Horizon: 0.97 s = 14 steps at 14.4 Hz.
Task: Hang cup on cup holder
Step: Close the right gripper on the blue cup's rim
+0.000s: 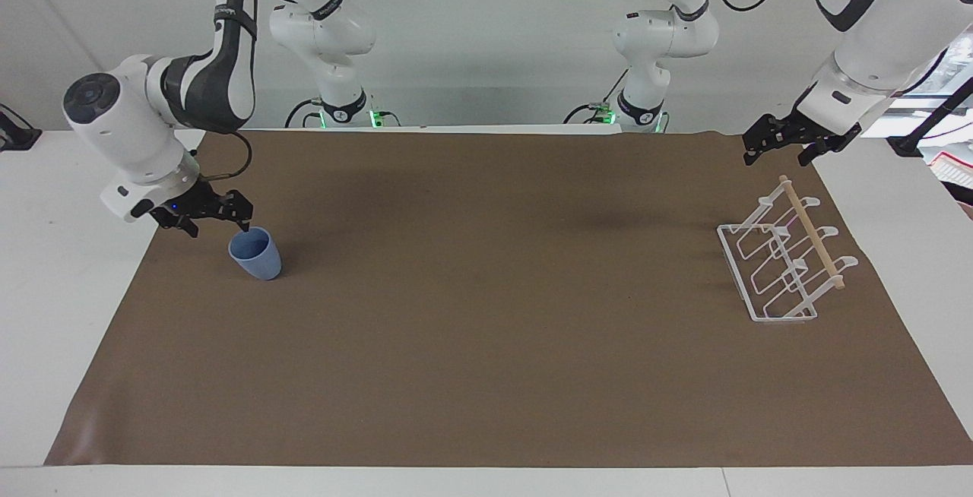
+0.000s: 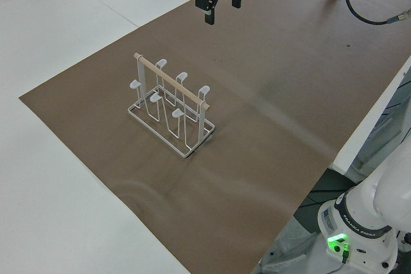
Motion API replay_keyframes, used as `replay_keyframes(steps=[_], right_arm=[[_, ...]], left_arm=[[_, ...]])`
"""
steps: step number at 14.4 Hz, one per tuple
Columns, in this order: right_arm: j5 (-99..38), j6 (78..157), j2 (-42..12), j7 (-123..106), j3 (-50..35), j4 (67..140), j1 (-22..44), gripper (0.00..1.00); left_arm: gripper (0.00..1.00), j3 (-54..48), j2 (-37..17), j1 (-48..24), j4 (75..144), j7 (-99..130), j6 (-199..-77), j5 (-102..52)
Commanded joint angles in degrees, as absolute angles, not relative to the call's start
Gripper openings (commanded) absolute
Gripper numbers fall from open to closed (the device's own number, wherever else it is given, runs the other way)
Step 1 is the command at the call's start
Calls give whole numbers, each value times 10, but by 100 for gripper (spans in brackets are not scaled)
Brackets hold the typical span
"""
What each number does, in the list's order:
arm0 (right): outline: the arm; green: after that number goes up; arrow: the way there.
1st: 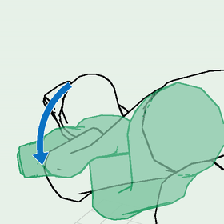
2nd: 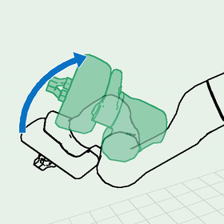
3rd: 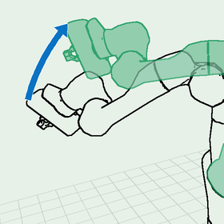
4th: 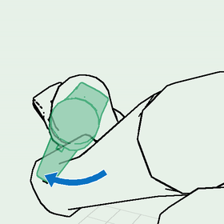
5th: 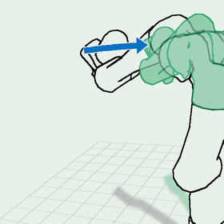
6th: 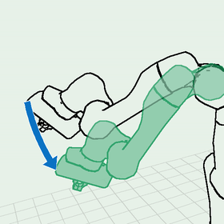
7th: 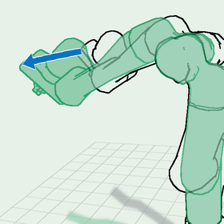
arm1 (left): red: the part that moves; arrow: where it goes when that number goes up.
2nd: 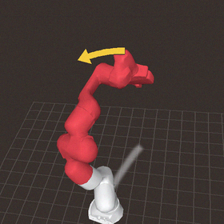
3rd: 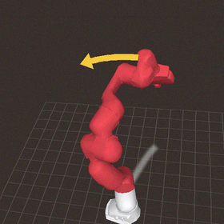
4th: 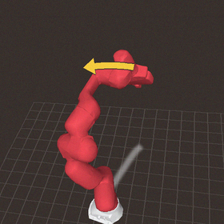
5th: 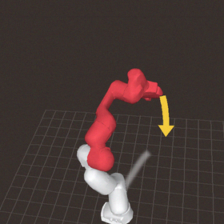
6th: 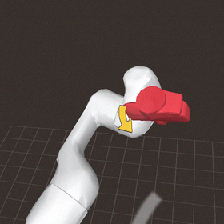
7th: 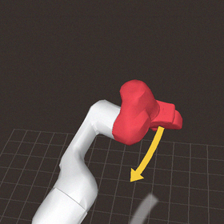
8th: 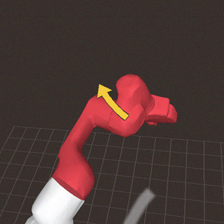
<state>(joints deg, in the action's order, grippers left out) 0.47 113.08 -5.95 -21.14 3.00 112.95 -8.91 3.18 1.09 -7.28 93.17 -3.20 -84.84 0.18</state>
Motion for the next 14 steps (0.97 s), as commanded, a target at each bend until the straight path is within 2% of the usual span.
replay_keyframes(steps=[1, 5, 9, 11, 14], right_arm=[[-10, 1165, -58, -273, 26, 1156, -99, 94], [-10, 1200, -70, -287, 27, 1168, -108, 89], [-10, 1221, -71, -283, 27, 1179, -103, 79], [-10, 1230, -74, -285, 27, 1185, -107, 73], [-9, 1231, -76, -286, 27, 1187, -106, 57]], left_arm=[[100, 31, 20, -73, 938, -27, -846, 11], [100, 31, 20, -73, 938, -27, -845, 11], [100, 31, 19, -73, 937, -27, -845, 11], [100, 31, 20, -73, 937, -27, -846, 11], [100, 31, 20, -73, 937, -27, -845, 11]])
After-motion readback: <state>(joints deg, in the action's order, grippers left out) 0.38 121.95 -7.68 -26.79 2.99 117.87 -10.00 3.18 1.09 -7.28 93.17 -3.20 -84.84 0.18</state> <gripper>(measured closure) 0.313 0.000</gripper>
